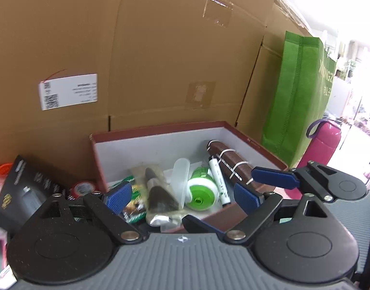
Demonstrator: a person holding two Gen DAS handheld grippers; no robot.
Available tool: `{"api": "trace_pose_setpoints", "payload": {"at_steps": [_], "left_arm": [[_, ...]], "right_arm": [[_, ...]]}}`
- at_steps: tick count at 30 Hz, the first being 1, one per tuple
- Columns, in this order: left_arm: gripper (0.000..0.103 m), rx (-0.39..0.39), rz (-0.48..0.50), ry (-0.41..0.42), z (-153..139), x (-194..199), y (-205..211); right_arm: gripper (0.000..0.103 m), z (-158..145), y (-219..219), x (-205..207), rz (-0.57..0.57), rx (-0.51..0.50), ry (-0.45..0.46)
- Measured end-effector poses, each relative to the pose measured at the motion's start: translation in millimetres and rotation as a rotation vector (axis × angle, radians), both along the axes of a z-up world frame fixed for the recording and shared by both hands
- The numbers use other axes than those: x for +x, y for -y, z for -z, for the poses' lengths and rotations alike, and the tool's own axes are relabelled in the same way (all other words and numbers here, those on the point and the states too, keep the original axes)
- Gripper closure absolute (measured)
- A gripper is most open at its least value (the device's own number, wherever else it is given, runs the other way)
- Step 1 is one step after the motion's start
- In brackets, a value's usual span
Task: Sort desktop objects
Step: 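Open the left gripper to drop the brush and pull back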
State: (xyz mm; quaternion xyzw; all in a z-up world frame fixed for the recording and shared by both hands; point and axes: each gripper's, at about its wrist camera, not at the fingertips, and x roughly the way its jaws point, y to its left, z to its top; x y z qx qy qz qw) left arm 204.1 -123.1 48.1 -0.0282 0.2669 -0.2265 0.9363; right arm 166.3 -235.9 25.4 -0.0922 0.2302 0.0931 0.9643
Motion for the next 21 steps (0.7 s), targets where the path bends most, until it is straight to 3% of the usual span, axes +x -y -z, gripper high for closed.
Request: {"api": "trace_pose_setpoints", "payload": {"at_steps": [9, 21], "left_arm": [[0.009, 0.011, -0.029, 0.009, 3, -42, -17], [0.009, -0.029, -0.113, -0.043, 27, -86, -53]], "right_arm": [[0.011, -1, -12, -43, -0.030, 0.006, 0.031], [0.011, 13, -39, -88, -0.089, 0.036, 0.019]]}}
